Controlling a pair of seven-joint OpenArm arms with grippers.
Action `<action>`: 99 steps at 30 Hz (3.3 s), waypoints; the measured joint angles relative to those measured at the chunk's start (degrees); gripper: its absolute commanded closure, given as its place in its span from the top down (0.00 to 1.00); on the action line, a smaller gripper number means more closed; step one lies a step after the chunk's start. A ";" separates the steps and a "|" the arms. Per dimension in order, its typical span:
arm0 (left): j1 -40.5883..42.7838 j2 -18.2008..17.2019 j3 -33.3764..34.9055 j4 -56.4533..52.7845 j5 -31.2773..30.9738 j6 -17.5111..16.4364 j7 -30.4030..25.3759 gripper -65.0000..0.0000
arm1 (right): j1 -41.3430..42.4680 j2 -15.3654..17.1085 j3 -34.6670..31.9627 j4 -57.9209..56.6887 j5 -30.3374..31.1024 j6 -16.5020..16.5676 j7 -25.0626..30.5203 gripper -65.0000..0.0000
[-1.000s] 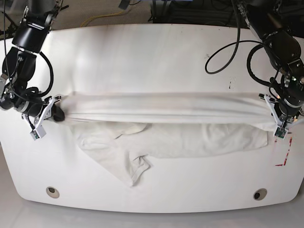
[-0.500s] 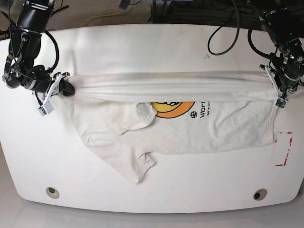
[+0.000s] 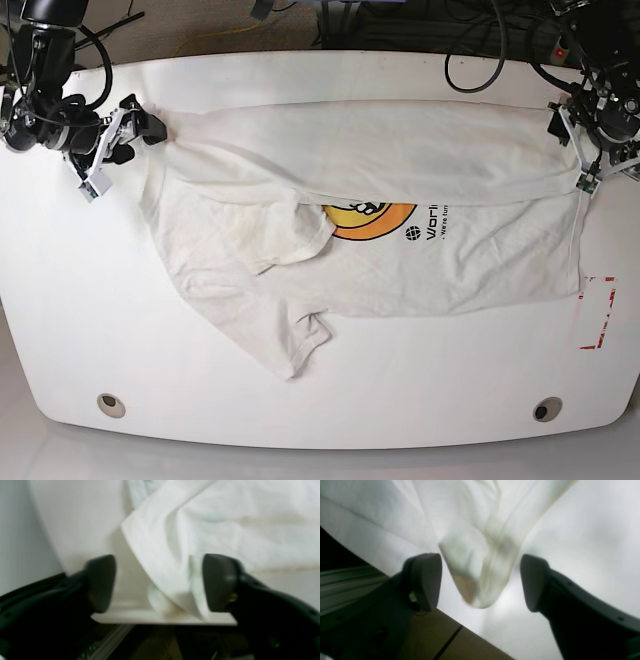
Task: Fold the T-shirt properly
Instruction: 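Lay the hem down over the collar edge and open both grippers, then pinch the folded edge with both grippers and pull it taut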
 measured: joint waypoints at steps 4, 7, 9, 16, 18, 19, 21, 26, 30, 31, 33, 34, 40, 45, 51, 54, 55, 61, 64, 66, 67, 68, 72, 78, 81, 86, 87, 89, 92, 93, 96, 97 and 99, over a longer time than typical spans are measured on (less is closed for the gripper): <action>0.31 -1.05 -1.05 -1.25 -0.81 0.07 0.70 0.79 | -2.64 1.16 -0.26 0.37 0.44 0.00 -0.72 0.73; 0.59 -1.62 -3.56 0.07 -5.62 -0.07 -0.13 0.79 | -4.07 1.53 1.01 1.81 2.36 0.02 -1.22 0.73; 0.81 -2.47 -5.51 0.85 -8.07 0.02 0.09 0.79 | -4.07 1.22 3.61 4.42 3.43 -0.02 -1.46 0.73; 1.53 -2.08 -6.12 0.83 -17.68 0.24 0.28 0.60 | -3.74 -3.28 4.98 12.00 7.21 0.00 -0.92 0.73; 1.60 -1.64 -4.50 0.81 -16.31 0.28 0.35 0.52 | -3.69 -5.01 5.16 12.00 5.84 -0.02 -1.36 0.72; 1.62 -1.16 -3.50 0.79 -15.87 0.35 0.52 0.48 | -3.58 -6.25 5.03 11.89 5.88 -0.02 -1.38 0.70; 2.40 0.66 -0.98 0.68 -14.34 0.39 0.22 0.42 | -3.43 -8.59 4.55 11.89 6.25 0.00 -1.09 0.63; 3.65 4.68 0.55 0.15 -3.41 0.15 0.20 0.39 | -1.92 -12.13 0.50 9.42 1.46 0.20 -0.98 0.48; 3.43 5.84 1.22 -2.86 -0.13 0.22 -1.36 0.39 | -0.28 -15.32 0.20 5.14 -7.10 0.00 -0.33 0.46; 3.43 5.84 1.27 -4.11 0.35 0.24 -2.49 0.39 | -0.13 -15.45 0.20 3.91 -8.55 0.02 0.00 0.46; 3.52 4.92 1.70 -7.41 0.33 0.28 -4.59 0.39 | 0.11 -15.39 0.22 1.95 -12.46 -0.11 0.09 0.46; 3.72 3.96 1.79 -8.39 -0.17 0.00 -6.60 0.39 | 0.15 -15.06 0.28 1.38 -13.03 -0.09 0.66 0.46; 2.51 -1.99 3.10 -16.20 -0.63 0.24 -11.87 0.39 | -0.09 -8.98 0.48 0.07 -18.01 0.00 2.08 0.46; 2.73 -2.93 2.97 -16.96 -1.33 0.42 -13.27 0.39 | -1.55 -4.00 0.24 0.04 -17.94 0.02 2.16 0.46; 4.50 -1.38 2.99 -11.63 0.37 0.28 -8.70 0.39 | -1.95 -3.74 2.05 4.46 -18.36 -0.04 0.68 0.46; 4.55 0.00 2.84 -8.33 0.55 0.17 -6.21 0.41 | -1.99 -7.23 5.05 10.56 -18.10 -0.04 -1.09 0.46; 4.50 0.35 2.27 -6.99 0.17 -0.04 -5.84 0.44 | -1.73 -8.35 5.16 12.00 -18.49 -0.07 -2.45 0.46; 4.31 2.51 -2.62 -0.37 0.20 0.15 -3.67 0.63 | 1.22 -17.20 5.16 15.21 -18.40 0.00 -4.98 0.46; 4.15 2.47 -3.87 -0.35 0.61 0.24 -3.50 0.63 | 2.10 -20.96 5.05 15.02 -18.47 0.00 -5.07 0.46; 3.28 2.47 -3.89 -1.55 0.42 0.22 -3.52 0.63 | 3.56 -22.82 3.50 14.49 -19.71 -0.02 -5.60 0.45; 2.89 2.43 -3.89 -2.51 0.37 0.22 -3.54 0.63 | 3.96 -23.10 2.93 14.23 -19.67 -0.02 -5.49 0.45; 2.62 2.32 -3.87 -3.26 0.39 0.22 -3.54 0.63 | 4.57 -23.52 1.88 13.73 -19.39 0.00 -5.35 0.45; 2.51 0.74 -3.91 -6.88 0.44 0.26 -4.28 0.63 | 5.92 -24.83 -0.22 10.36 -18.86 -0.04 -2.34 0.45; 2.54 0.39 -3.89 -12.57 0.81 0.24 -10.32 0.63 | 5.33 -22.43 -2.54 3.30 -19.37 -0.02 2.40 0.45; 2.84 -0.66 -3.76 -13.92 0.74 0.22 -10.43 0.63 | 5.51 -18.53 -2.58 -1.40 -19.21 -0.11 5.20 0.45; 3.93 -2.43 -3.98 -14.16 0.52 0.13 -10.43 0.63 | 4.59 -12.00 -2.86 -7.32 -16.72 0.48 11.58 0.46; 4.50 -2.67 -3.82 -14.16 0.13 0.17 -10.86 0.63 | 4.13 -10.67 -2.97 -7.78 -17.05 0.59 13.25 0.46; 5.60 -2.93 -3.78 -14.19 0.09 0.17 -10.75 0.63 | 3.02 -7.50 -2.91 -9.11 -17.09 0.42 15.23 0.46; 6.10 -2.84 -3.43 -14.23 0.00 0.00 -10.67 0.63 | 2.78 -4.55 -2.93 -12.04 -15.89 1.01 16.83 0.46; 6.12 -2.91 -2.99 -14.23 -0.11 0.00 -10.71 0.63 | 2.82 -3.56 -2.97 -13.07 -15.52 1.25 17.38 0.46; 6.82 -2.99 -2.01 -13.64 -1.05 -0.02 -11.58 0.63 | 2.75 -1.57 -3.08 -14.16 -15.34 1.11 18.23 0.46; 6.99 -2.89 -2.03 -13.46 -1.18 -0.04 -11.82 0.63 | 2.58 -0.70 -3.06 -14.14 -15.37 1.09 18.23 0.46; 7.34 -2.78 -2.03 -12.85 -1.03 -0.04 -11.85 0.63 | 1.88 0.46 -2.78 -13.73 -16.72 0.63 16.65 0.46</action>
